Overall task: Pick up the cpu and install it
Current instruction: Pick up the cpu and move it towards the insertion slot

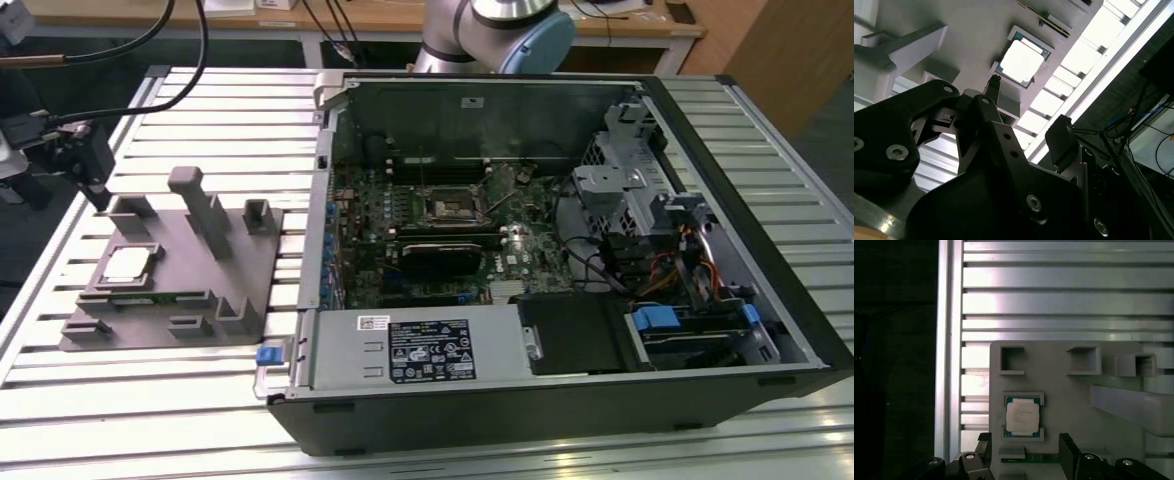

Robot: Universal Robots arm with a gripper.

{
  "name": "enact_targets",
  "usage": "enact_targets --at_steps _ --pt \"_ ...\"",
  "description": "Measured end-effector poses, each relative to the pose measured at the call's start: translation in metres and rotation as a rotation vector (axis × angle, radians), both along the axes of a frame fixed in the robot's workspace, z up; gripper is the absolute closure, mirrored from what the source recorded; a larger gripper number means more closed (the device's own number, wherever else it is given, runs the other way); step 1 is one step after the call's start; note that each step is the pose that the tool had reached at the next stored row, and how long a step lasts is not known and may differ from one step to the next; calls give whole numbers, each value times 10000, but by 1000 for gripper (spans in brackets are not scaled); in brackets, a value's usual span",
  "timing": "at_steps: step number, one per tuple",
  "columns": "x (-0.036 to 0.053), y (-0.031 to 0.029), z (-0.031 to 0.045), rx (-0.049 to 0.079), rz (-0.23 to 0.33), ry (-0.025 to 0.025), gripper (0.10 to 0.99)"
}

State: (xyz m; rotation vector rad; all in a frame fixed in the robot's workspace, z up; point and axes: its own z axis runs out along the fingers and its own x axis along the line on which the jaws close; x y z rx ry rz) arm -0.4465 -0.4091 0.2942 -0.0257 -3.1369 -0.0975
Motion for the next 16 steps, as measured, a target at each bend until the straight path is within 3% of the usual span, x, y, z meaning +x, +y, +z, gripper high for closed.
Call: enact_targets --at_steps 16 --pt "1 0 -119 0 51 23 439"
